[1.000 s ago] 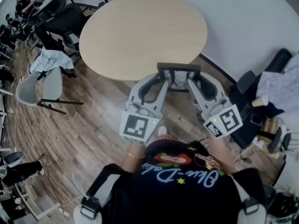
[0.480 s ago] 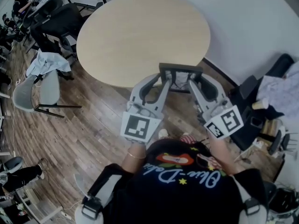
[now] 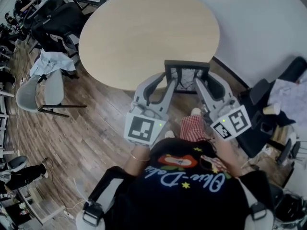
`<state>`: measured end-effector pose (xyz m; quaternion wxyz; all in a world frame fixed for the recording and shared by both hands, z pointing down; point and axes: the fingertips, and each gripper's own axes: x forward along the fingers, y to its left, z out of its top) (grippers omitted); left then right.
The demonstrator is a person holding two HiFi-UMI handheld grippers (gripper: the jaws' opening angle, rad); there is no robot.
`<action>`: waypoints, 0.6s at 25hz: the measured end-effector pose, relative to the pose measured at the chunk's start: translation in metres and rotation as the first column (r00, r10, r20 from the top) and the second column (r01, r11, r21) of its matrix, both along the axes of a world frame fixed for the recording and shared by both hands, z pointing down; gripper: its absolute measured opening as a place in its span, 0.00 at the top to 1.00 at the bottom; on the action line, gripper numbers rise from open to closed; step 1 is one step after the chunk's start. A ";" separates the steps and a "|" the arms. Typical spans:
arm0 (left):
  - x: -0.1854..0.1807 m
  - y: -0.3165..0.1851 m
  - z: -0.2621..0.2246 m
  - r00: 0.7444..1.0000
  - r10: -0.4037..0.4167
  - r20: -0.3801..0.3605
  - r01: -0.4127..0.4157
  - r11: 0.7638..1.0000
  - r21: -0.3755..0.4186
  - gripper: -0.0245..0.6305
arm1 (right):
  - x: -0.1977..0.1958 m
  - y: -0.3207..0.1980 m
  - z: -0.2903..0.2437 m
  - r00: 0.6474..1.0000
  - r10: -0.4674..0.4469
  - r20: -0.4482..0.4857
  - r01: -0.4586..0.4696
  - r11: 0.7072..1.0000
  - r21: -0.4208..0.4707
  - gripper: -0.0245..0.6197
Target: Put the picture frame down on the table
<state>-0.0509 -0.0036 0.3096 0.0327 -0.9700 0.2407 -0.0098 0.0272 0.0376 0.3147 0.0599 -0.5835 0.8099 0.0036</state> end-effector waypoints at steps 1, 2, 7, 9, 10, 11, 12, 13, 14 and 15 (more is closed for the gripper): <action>0.002 -0.005 0.000 1.000 -0.013 0.007 0.013 1.000 0.001 0.82 | 0.003 -0.005 0.001 1.000 -0.012 0.003 0.012 1.000 0.001 0.84; 0.004 -0.009 0.000 1.000 -0.026 0.011 0.026 1.000 0.000 0.82 | 0.005 -0.011 0.002 1.000 -0.024 0.006 0.024 1.000 0.001 0.84; 0.018 -0.032 -0.001 0.995 -0.095 0.023 0.095 0.995 0.005 0.82 | 0.018 -0.040 -0.001 0.992 -0.106 0.075 0.106 0.994 0.002 0.84; 0.027 -0.040 0.000 0.992 -0.122 0.037 0.122 0.993 0.006 0.82 | 0.028 -0.051 -0.001 0.988 -0.131 0.086 0.131 0.991 0.002 0.84; 0.032 -0.045 0.000 0.990 -0.134 0.042 0.134 0.991 0.006 0.82 | 0.035 -0.057 0.000 0.987 -0.140 0.077 0.141 0.990 0.002 0.83; 0.037 -0.049 0.000 0.988 -0.145 0.045 0.145 0.989 0.007 0.82 | 0.042 -0.062 0.002 0.987 -0.148 0.062 0.148 0.989 0.002 0.83; 0.042 -0.053 -0.001 0.987 -0.156 0.046 0.155 0.988 0.008 0.82 | 0.048 -0.068 0.003 0.986 -0.156 0.050 0.156 0.988 0.003 0.83; 0.047 -0.058 -0.002 0.985 -0.166 0.045 0.166 0.986 0.010 0.82 | 0.053 -0.073 0.003 0.985 -0.164 0.045 0.164 0.986 0.005 0.83; 0.051 -0.063 -0.002 0.983 -0.176 0.045 0.176 0.984 0.014 0.82 | 0.058 -0.079 0.003 0.984 -0.173 0.042 0.172 0.985 0.006 0.83; 0.055 -0.068 -0.003 0.982 -0.186 0.044 0.185 0.983 0.017 0.82 | 0.061 -0.084 0.003 0.983 -0.180 0.041 0.180 0.984 0.007 0.83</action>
